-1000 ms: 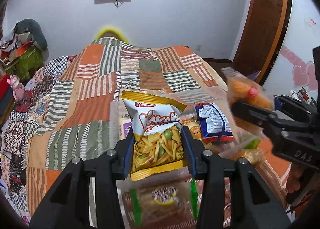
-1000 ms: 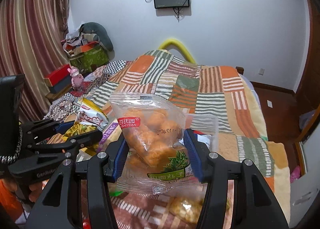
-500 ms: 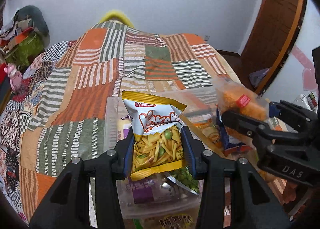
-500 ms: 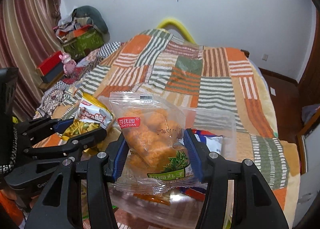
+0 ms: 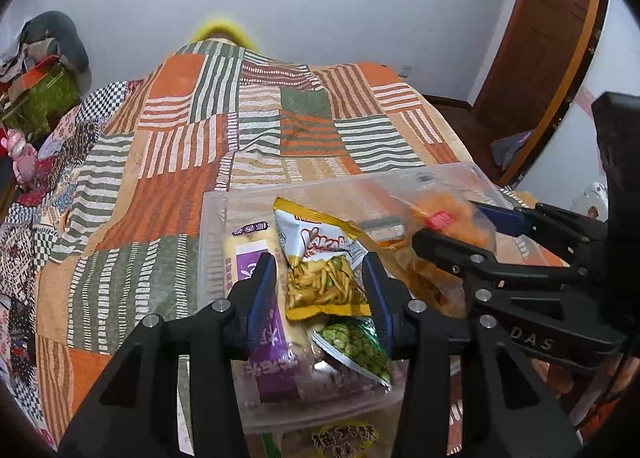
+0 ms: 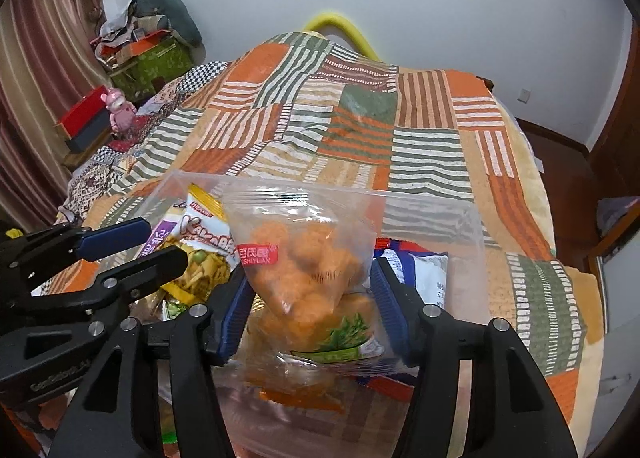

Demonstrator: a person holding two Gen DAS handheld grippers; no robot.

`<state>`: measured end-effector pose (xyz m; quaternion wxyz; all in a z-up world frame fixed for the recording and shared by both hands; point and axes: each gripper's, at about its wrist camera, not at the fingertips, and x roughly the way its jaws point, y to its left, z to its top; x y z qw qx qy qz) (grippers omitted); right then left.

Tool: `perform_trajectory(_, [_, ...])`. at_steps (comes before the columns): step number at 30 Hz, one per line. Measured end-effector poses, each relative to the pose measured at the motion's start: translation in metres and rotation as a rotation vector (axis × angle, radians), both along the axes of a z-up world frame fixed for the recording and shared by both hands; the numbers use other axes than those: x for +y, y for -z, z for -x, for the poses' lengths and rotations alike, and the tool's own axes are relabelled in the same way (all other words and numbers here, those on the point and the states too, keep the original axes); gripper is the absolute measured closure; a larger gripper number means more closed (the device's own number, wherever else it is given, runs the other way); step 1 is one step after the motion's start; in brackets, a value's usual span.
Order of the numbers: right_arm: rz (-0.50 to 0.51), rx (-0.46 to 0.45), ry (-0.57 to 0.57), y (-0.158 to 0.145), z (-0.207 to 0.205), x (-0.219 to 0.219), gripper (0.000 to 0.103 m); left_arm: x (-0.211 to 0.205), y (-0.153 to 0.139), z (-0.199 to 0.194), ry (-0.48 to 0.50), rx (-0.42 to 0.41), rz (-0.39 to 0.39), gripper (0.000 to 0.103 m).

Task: Organize snacks
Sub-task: 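Drop the chip bag into the box with left tool while right drops puff bag, then grasp the green-edged cake bag with left tool while right grasps corn puff bag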

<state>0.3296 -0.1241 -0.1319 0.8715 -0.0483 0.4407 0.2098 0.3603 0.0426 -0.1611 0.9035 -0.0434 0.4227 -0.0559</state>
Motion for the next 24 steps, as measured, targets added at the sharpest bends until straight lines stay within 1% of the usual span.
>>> perform_trajectory(2, [-0.002, -0.014, -0.003, -0.006, 0.004, -0.002, 0.046, -0.002, -0.005, 0.006, 0.006, -0.008, -0.006, 0.055])
perform_trajectory(6, [-0.021, -0.043, -0.004, -0.019, 0.011, -0.009, 0.040, -0.001, -0.018, 0.021, 0.007, -0.037, -0.011, 0.043])
perform_trajectory(8, [-0.027, -0.071, 0.000, -0.029, 0.019, -0.016, 0.037, 0.000, -0.025, 0.029, 0.006, -0.054, -0.021, 0.038])
perform_trajectory(10, [-0.034, -0.093, 0.004, -0.038, 0.026, -0.022, 0.035, 0.001, -0.031, 0.040, 0.007, -0.068, -0.023, 0.037])
perform_trajectory(12, [-0.037, -0.109, 0.006, -0.045, 0.033, -0.028, 0.035, 0.004, -0.037, 0.051, 0.008, -0.074, -0.020, 0.031])
perform_trajectory(15, [-0.041, -0.135, 0.017, -0.054, 0.046, -0.040, 0.034, 0.006, -0.041, 0.066, 0.004, -0.083, -0.033, 0.026])
perform_trajectory(20, [-0.032, -0.165, 0.031, -0.061, 0.070, -0.058, 0.032, 0.008, -0.037, 0.087, 0.001, -0.061, -0.068, 0.024])
perform_trajectory(23, [-0.041, -0.167, 0.043, -0.059, 0.083, -0.068, 0.029, 0.009, -0.029, 0.100, -0.004, -0.031, -0.061, 0.016])
perform_trajectory(24, [-0.044, -0.166, 0.046, -0.059, 0.086, -0.071, 0.029, 0.009, -0.025, 0.105, -0.003, -0.026, -0.054, 0.015])
